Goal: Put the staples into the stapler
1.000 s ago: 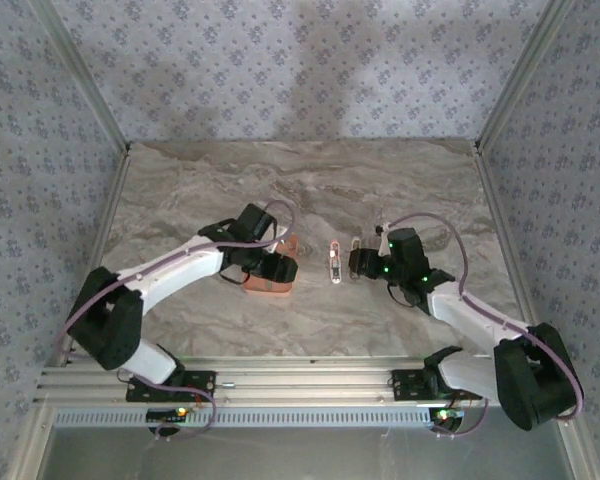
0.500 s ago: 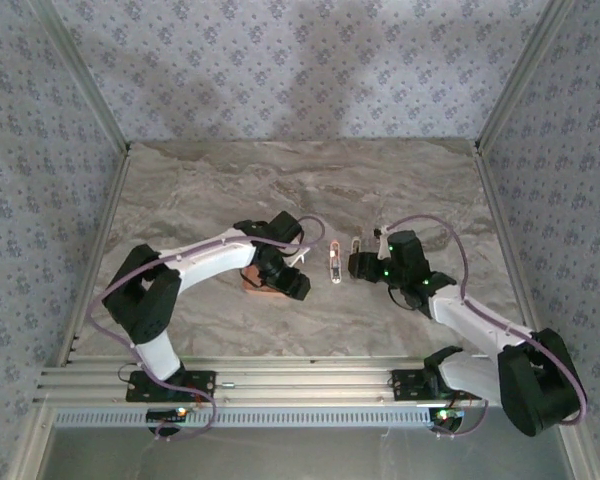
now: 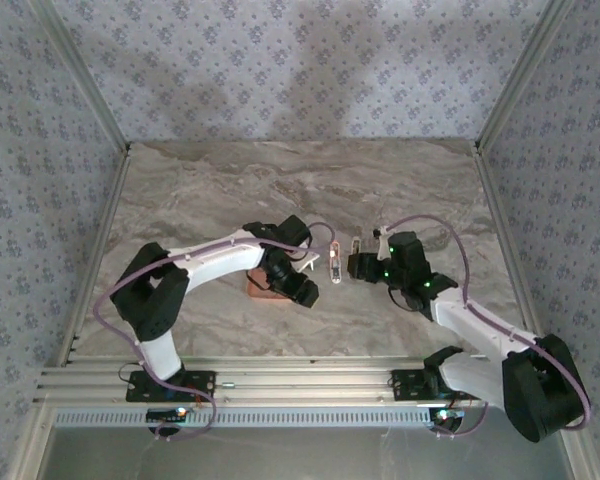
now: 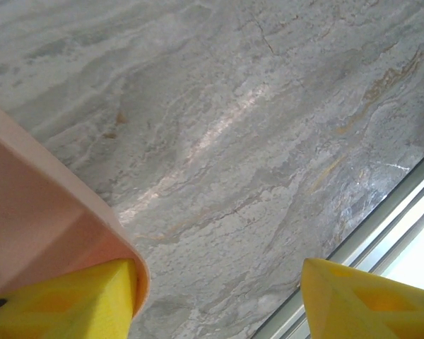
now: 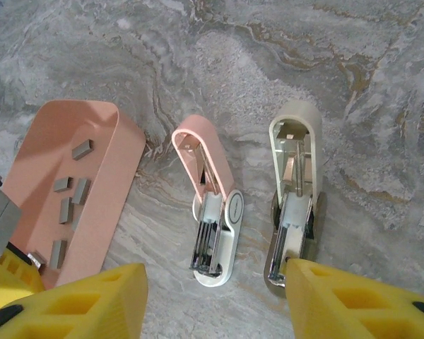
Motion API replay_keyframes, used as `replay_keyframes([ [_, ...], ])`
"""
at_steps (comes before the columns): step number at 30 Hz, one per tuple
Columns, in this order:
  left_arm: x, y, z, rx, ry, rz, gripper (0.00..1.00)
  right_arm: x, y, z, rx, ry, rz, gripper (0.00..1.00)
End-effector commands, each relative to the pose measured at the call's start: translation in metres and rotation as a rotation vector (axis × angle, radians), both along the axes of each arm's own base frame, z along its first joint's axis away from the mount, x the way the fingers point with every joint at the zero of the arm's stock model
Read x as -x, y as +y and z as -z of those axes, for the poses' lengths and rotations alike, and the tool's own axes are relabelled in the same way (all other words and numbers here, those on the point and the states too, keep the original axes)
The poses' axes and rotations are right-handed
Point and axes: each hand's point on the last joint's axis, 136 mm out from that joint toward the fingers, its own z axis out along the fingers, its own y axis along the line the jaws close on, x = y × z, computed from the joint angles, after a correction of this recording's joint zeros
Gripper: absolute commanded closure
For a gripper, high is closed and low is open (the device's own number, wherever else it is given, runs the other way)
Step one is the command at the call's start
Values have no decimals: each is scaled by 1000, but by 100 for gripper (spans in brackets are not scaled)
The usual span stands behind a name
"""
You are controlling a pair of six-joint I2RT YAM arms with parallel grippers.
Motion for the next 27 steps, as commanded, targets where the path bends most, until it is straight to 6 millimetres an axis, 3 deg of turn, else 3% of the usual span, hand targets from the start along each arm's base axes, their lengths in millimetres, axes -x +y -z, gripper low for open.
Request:
replay_keyframes([
  [1,3,-18,-17,88,3,30,37,0,3,-11,22,-23,-17,45],
  [8,-7,-23,-47,183,-109,7,36,0,12,-27,58,-32,-32,45],
  [14,-27,1,-68,233,-224,-111,33,3,32,-44,116,-25,-63,45],
  [19,-53,46,-80,291,-331,-327,31,7,59,-59,130,5,-69,45],
  [27,-81,133,-71,299,-454,-686,26,10,119,-59,125,142,-55,43],
])
